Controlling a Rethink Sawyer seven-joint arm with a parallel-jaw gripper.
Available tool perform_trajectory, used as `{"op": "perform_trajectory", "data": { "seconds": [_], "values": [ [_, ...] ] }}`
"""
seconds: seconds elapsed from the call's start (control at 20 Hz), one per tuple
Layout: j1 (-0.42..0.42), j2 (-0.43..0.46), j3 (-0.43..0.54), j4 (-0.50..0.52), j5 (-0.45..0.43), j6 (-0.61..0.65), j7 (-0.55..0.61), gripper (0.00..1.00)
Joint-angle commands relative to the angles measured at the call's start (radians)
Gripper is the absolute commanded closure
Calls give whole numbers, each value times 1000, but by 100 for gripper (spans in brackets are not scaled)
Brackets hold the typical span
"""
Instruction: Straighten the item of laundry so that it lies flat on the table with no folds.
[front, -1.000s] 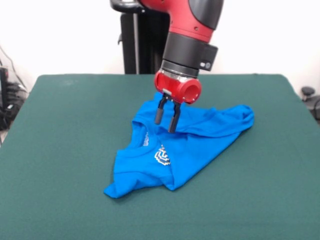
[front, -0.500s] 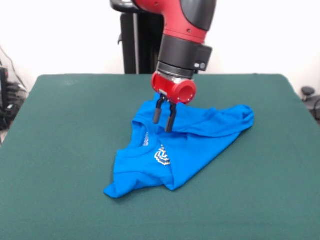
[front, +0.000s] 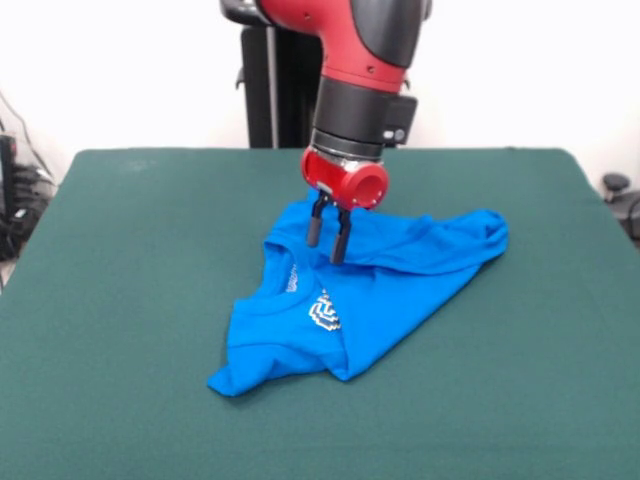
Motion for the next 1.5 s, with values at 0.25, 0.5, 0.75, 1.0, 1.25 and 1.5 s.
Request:
{"op": "perform_trajectory", "data": {
  "seconds": [0.25,0.5,0.75,1.0,1.25,1.5],
  "values": [
    [-38,31,150,68,-34,-11,337,0],
    [-36,68,166,63,-34,-48,360,0],
    [-18,96,170,45,-15,-75,374,0],
    [-3,117,169,20,-1,-90,366,0],
    [12,115,147,13,14,-115,349,0],
    [15,109,138,20,15,-129,337,100]
  ]
}}
